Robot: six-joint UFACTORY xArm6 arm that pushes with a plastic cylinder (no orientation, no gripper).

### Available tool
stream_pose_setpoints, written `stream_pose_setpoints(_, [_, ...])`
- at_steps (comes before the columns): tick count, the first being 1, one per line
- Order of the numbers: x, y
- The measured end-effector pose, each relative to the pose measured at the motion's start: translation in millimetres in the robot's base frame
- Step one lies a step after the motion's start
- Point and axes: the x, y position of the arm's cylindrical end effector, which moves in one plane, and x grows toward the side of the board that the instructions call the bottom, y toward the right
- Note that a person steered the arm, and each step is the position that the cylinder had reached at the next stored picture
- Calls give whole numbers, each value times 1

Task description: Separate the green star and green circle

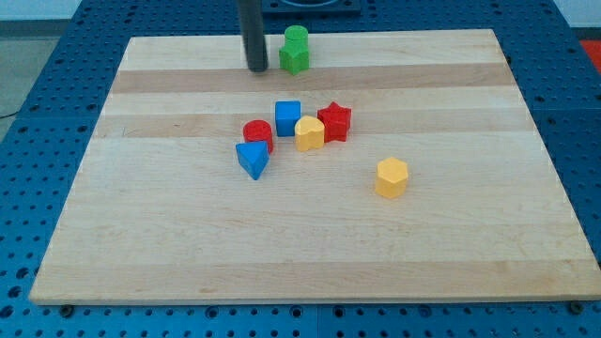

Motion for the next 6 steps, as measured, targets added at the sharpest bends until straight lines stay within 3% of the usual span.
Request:
stream_pose_setpoints(3, [6, 80])
stream_pose_setpoints(6, [-9, 83])
